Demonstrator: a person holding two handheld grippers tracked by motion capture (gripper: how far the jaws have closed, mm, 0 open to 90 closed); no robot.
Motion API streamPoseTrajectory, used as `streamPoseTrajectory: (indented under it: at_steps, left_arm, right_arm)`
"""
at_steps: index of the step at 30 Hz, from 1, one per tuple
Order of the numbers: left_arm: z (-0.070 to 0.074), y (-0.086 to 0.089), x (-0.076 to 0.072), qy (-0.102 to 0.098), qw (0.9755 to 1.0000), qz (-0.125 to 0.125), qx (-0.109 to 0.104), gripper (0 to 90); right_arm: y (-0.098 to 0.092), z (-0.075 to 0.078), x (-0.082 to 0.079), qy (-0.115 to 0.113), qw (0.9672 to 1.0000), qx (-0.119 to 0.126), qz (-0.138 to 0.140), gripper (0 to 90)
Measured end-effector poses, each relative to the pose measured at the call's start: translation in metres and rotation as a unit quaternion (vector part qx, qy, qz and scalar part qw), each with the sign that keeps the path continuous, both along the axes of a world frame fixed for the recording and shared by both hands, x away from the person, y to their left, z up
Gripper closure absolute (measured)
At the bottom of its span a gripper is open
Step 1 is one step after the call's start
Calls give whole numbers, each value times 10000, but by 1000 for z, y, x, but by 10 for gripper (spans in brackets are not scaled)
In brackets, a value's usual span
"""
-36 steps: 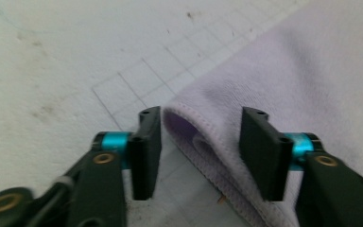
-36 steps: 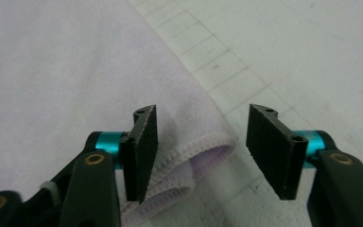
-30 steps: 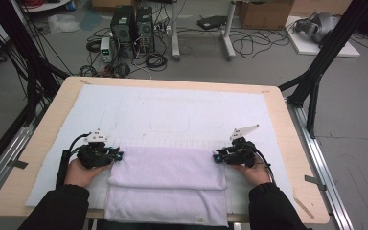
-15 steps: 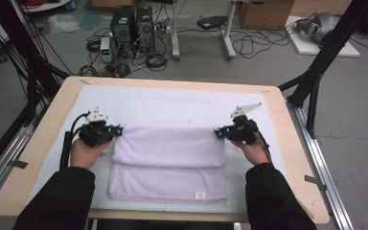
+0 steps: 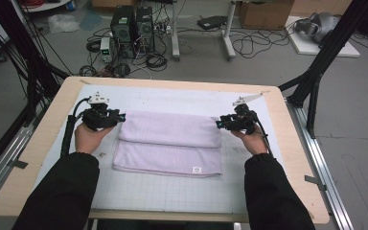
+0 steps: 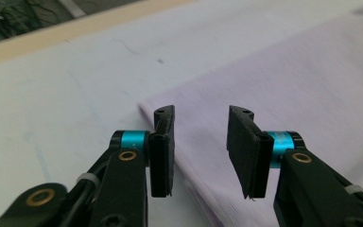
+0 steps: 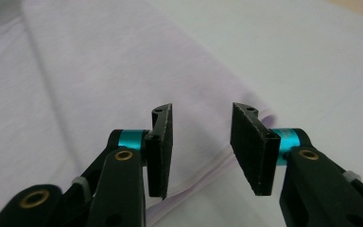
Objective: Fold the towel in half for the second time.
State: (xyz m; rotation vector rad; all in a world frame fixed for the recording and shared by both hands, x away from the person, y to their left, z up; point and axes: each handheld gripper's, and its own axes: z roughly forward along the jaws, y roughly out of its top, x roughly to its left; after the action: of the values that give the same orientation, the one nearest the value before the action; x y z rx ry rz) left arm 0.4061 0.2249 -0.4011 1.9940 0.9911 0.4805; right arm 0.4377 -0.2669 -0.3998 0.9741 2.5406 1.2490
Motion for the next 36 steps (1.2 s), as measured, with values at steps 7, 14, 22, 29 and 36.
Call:
streamPoseTrajectory:
  at_steps: [7,14,22,29,36]
  left_arm:
    - [-23,1,-23,196,9986,-472,94,652]
    - [-28,-1,-24,299,9972,-645,211,640]
    - [-31,1,-26,376,9973,-617,128,569]
    - [-31,2,-30,311,9970,-694,110,640]
    - [-36,-6,-29,257,9964,-596,554,773]
  right_arm:
    - [8,-12,-33,-104,9995,-85,294,590]
    - [9,-26,-45,-73,9994,-59,320,568]
    - [17,-30,-47,10,9981,-271,559,583]
    - [17,-33,-48,116,9975,-393,567,590]
    - [20,-37,-47,38,9968,-536,591,776]
